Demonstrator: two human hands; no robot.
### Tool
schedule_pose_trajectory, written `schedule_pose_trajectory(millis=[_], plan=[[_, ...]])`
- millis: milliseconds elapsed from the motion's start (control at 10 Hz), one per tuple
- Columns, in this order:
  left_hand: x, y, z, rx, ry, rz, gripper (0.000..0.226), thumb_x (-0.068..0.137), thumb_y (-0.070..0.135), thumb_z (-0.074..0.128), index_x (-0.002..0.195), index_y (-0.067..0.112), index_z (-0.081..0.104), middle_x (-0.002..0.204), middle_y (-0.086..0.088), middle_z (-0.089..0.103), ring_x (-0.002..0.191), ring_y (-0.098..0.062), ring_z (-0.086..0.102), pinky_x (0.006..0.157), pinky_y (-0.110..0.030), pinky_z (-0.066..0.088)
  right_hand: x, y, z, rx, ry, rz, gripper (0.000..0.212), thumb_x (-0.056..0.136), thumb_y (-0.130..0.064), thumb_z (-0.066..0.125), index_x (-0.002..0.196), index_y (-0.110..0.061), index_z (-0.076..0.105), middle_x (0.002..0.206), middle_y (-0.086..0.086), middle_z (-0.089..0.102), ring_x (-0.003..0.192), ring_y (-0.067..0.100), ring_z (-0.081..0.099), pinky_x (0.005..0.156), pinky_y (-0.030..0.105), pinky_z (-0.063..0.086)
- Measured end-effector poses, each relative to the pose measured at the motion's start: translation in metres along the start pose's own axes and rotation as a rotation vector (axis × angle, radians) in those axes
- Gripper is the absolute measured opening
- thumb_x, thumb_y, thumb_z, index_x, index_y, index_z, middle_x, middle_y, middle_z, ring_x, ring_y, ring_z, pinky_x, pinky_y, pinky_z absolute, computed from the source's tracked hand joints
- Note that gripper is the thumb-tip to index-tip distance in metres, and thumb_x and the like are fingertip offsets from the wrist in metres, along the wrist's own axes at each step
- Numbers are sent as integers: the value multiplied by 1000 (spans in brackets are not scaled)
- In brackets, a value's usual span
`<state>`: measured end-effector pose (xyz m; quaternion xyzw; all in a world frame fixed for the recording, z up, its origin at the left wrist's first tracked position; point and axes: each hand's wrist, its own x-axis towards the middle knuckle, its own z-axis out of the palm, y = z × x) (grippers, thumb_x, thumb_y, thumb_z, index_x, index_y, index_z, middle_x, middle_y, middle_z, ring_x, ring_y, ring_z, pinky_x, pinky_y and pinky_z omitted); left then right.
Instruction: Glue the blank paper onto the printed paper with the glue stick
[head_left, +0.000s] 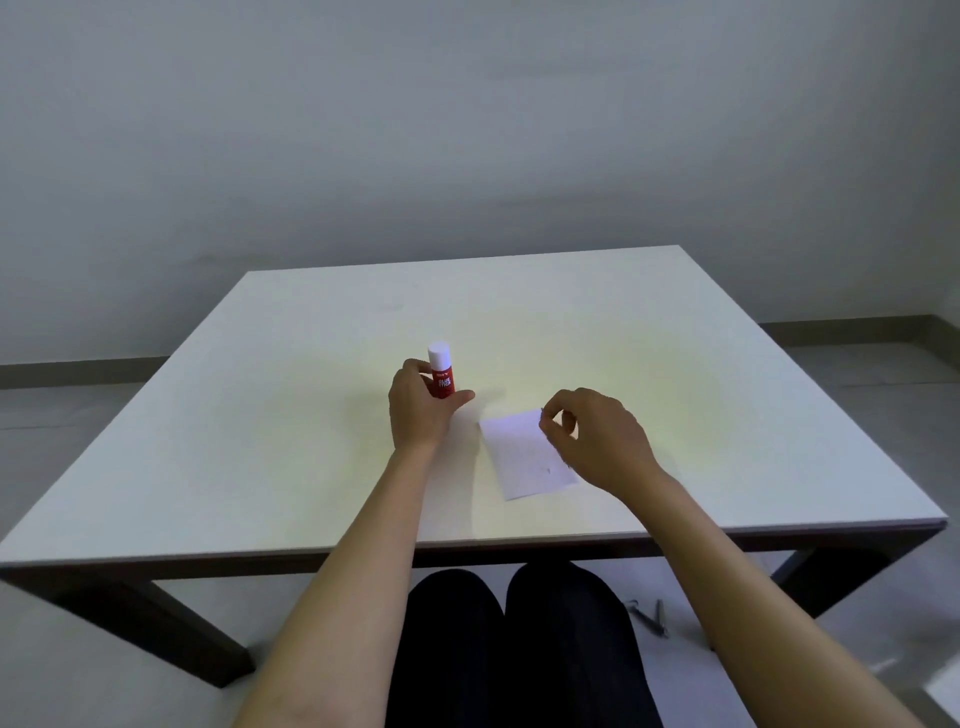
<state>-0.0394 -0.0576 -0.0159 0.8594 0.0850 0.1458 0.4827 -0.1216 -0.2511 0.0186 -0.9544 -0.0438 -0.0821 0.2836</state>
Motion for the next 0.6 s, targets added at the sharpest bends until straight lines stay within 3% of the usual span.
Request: schedule_pose_trajectory(millis=[100,200,400,600], plan=[[-8,-1,-1,-41,-46,-9,103,58,38,87,141,18,30,127,-8,46,105,-20,53,85,-31,45,-8,10,5,-218,-181,-219,33,88,-39,57,120,-33,60,136,-7,52,127,18,43,100,35,32],[-12,0,-3,-75,-59,19,122,57,45,85,150,25,8,140,-7,34,129,-23,41,104,-42,41,-16,16,16,-272,-271,-252,42,88,-45,53,129,-38,53,148,-12,40,143,13,22,116,43,7],[-13,-1,-19,-164,28,88,126,59,42,85,151,25,-1,143,-6,31,129,-20,39,106,-43,38,-21,11,32,-253,-144,-194,42,88,-49,51,128,-37,54,143,-12,45,137,11,31,114,40,5],[-16,2,-35,-172,71,106,117,66,43,80,151,25,1,144,-4,32,130,-18,38,103,-32,35,-22,9,33,-235,-135,-178,44,89,-48,50,131,-37,51,143,-10,45,135,12,33,113,41,7]])
